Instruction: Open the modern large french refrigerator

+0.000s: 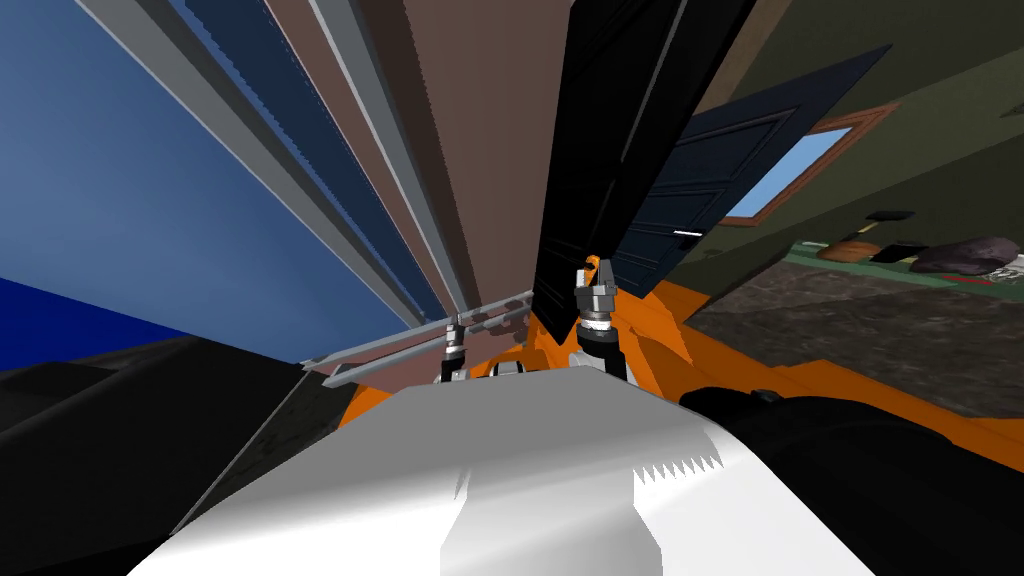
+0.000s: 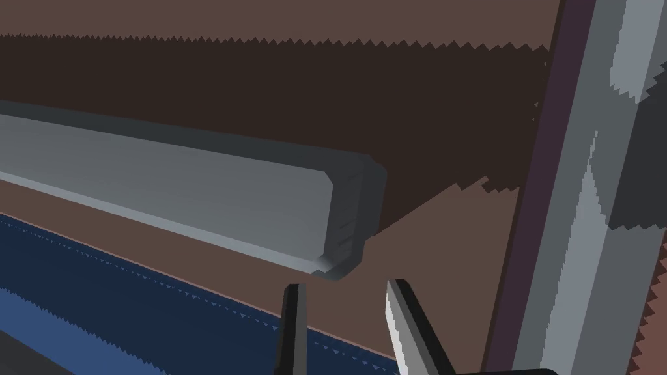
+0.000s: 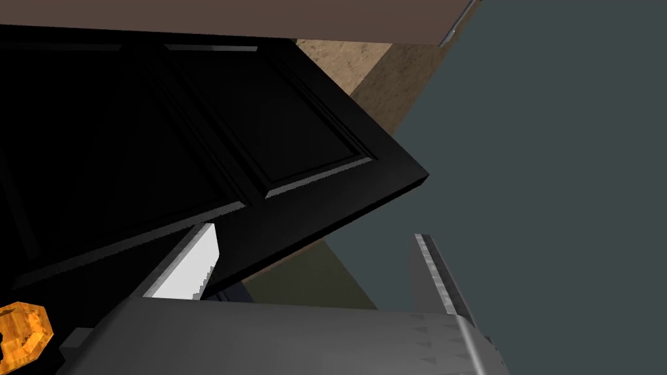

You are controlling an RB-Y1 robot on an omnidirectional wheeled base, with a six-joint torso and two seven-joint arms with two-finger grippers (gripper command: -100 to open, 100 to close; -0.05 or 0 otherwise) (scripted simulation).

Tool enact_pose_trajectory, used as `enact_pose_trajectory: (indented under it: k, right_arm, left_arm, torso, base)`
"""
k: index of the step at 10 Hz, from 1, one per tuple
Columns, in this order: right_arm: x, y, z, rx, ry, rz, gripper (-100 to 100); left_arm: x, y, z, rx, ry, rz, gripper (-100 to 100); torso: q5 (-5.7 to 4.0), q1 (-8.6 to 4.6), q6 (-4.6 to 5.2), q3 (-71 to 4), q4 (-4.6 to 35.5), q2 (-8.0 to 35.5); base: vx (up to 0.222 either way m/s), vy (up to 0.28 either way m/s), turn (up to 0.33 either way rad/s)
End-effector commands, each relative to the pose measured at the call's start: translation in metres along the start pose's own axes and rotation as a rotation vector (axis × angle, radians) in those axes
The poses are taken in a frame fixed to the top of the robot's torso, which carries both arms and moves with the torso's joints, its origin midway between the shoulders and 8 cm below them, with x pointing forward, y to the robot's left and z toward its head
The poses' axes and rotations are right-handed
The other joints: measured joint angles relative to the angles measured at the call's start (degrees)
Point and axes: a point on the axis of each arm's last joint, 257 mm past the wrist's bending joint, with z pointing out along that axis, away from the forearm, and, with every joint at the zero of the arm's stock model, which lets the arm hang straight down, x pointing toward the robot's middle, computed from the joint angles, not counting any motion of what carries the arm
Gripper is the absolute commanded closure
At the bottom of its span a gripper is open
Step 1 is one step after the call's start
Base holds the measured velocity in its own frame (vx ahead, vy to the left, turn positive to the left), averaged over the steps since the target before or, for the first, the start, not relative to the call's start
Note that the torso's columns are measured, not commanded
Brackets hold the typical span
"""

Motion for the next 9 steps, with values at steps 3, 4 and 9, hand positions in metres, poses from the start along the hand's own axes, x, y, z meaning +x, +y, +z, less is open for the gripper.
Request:
enact_pose_trajectory:
  k: [3,4,9]
  right_arm:
    - [0.000,0.000,0.000,0.000,0.000,0.000,0]
    - [0.000,0.000,0.000,0.000,0.000,0.000,0]
    - [0.000,0.000,0.000,0.000,0.000,0.000,0]
  left_arm:
    - [0.013,-0.010,-0.041,-0.019,0.082,-0.044,100]
    - [0.011,-0.008,-0.045,-0.028,0.079,-0.043,100]
    - [0.003,-0.009,-0.045,-0.041,0.137,-0.034,-100]
  torso:
    - [-0.27,-0.48,-0.24,0.6,0.4,1.1]
    - [-0.26,-0.44,-0.24,0.7,0.5,1.3]
    - [-0.38,-0.27,-0.42,0.8,0.8,1.5]
  base:
    - [0.137,-0.076,0.178]
    - [0.085,-0.046,0.068]
    - [0.008,0.004,0.005]
